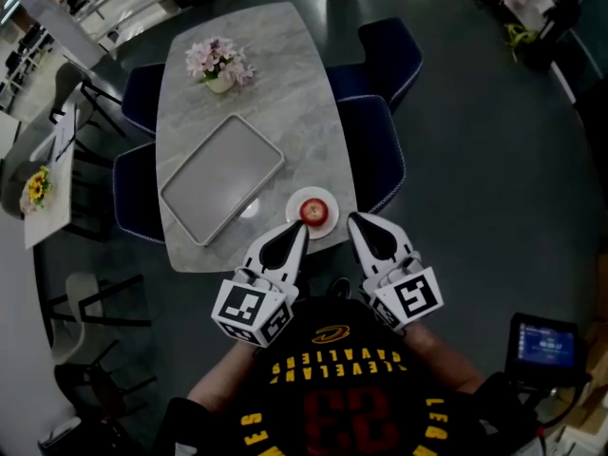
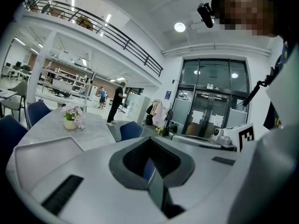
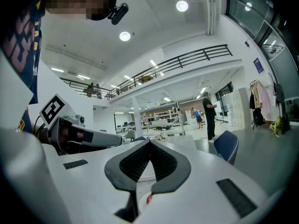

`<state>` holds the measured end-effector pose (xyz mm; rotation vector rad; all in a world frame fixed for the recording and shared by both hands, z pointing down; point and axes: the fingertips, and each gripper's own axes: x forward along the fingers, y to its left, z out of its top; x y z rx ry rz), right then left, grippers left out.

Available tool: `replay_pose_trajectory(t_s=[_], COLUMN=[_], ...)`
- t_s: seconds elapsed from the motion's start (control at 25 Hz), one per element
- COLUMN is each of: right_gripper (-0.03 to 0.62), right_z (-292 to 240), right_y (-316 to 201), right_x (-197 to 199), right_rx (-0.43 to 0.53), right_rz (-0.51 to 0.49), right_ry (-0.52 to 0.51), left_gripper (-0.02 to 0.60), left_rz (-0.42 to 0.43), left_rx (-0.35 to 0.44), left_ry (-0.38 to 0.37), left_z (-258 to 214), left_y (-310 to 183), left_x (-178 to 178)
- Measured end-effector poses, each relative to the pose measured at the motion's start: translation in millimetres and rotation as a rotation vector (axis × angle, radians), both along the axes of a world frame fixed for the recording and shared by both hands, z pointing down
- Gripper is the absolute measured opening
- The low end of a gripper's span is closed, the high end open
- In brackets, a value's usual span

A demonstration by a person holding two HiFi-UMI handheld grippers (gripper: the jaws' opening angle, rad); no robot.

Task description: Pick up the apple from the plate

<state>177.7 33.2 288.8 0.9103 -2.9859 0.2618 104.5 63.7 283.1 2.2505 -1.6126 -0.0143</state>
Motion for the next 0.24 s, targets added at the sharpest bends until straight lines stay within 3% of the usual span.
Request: replay_pose_trajectory(t_s=[0.24], right_gripper=[0.005], right_z=[1.7], right_y=[-1.9], right_x=[0.1], right_rx=[0.013], right_rz=[-0.005], right_ry=[0.008], left_gripper=[0.002], left_rz=[0.008], left_rx=[0.005], left_ry=[-0.017], left_z=[0.6], left_y=[-3.0], left_x=[2.2])
